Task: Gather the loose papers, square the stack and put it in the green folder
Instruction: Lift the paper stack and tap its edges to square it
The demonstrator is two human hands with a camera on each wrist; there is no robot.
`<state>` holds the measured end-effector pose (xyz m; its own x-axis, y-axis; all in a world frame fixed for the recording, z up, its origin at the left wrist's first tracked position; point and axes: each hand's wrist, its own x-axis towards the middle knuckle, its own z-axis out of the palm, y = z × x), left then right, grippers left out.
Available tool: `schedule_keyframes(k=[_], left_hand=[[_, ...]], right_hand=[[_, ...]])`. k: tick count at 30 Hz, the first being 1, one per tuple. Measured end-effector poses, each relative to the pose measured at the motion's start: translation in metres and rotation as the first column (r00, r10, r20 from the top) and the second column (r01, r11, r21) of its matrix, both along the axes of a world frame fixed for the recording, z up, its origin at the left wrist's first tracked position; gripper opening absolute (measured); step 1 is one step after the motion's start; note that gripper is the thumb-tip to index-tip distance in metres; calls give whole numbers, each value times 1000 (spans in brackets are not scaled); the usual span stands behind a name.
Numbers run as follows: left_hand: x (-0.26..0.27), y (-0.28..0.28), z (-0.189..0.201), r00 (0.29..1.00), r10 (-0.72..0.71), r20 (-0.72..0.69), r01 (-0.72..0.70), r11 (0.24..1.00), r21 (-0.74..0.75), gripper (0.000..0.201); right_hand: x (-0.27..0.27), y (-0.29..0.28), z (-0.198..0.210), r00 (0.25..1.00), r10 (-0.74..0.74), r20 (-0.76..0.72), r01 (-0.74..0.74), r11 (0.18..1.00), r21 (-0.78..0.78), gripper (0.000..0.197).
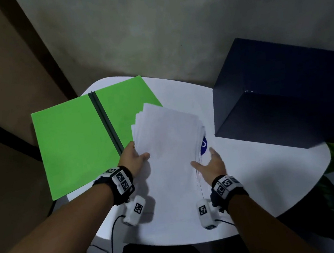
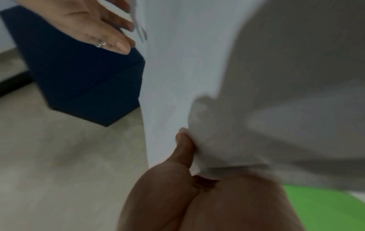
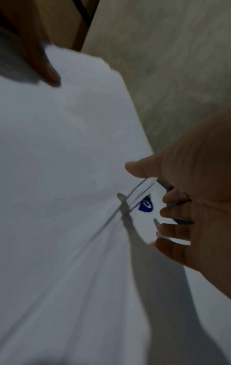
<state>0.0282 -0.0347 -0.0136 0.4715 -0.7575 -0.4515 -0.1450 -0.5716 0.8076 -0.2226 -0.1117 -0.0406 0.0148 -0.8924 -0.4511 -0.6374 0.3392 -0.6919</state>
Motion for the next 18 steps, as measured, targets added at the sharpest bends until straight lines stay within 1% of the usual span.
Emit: schedule_keyframes(k=[1,2,3,4,5,6,7,8,9,10,11,12,13,14,15,16,18], left_hand=[[1,4,9,998,11,-68,-17,996,-90,53],[2,6,23,990,12,-137,-36,983,-178,43],[3,8,37,982,-8,-189,-43,965,-260,34],[4,8,51,979,-24,-204,-42,949,-313,34],[6,6,64,978,-42,-203,-38,926,-375,35],[5,6,79,978,-50,-204,-44,901,-432,36],[6,5,87,980,-49,-195,-54,872,-487,37],[5,3,98,984,-47,-171,-53,844,-534,35],[3,3,106,991,-30,-134,-53,814,-579,32],[-1,3,116,995,-13,-98,-51,779,-625,29],[-3,3,120,998,4,-60,-43,741,-670,28],[-6,4,128,1000,4,-26,-21,713,-700,28],[-7,7,132,1000,0,5,3,700,-715,29],[-7,9,133,999,-28,29,40,701,-712,31],[-6,11,128,997,-66,37,73,719,-691,34],[-6,13,122,994,-110,27,100,744,-660,39],[-4,16,108,988,-154,9,133,816,-562,61]], right_hand=[[-4,-6,10,995,-25,96,25,1000,-1,103],[-4,-12,23,965,-54,257,54,999,7,108],[-5,-19,38,903,-75,423,70,997,25,108],[-7,-25,54,839,-76,539,71,997,30,102],[-8,-31,72,802,-45,595,56,998,1,88],[-9,-34,88,801,4,599,41,997,-61,68],[-9,-36,104,817,37,575,53,989,-140,47],[-10,-35,118,824,49,564,91,972,-216,40],[-11,-33,130,816,63,574,132,948,-291,53],[-12,-30,141,800,78,595,166,924,-343,69],[-12,-24,152,795,82,601,205,896,-394,77],[-12,-18,160,791,96,604,223,874,-431,71],[-12,-11,167,780,116,614,229,862,-453,52],[-12,-5,171,771,142,621,209,865,-457,26],[-11,1,174,762,148,631,196,876,-442,21],[-12,5,172,761,154,630,167,892,-419,34],[-14,8,161,765,139,629,124,927,-355,54]])
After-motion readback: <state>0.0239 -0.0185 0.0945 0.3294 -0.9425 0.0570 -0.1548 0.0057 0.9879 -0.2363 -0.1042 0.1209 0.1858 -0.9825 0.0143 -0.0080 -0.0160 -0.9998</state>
